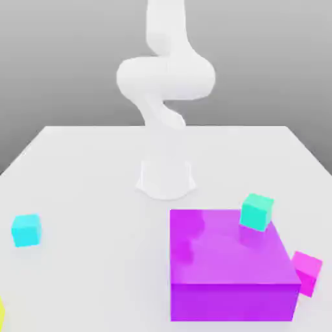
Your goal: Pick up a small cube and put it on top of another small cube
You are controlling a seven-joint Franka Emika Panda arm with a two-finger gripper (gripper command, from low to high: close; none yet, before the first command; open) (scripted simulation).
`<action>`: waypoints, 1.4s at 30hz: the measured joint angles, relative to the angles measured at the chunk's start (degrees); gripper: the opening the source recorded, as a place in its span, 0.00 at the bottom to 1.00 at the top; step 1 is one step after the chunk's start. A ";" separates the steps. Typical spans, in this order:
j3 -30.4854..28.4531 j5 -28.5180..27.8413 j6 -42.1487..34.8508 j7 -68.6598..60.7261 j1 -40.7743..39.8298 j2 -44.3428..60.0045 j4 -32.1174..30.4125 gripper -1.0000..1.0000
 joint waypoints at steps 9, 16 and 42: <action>-4.61 -1.58 0.95 -4.99 3.57 2.13 -0.81 0.50; -4.61 -1.58 0.95 -4.99 3.57 2.13 -0.81 0.50; -54.14 -18.48 9.81 -54.91 32.94 9.76 -11.89 0.50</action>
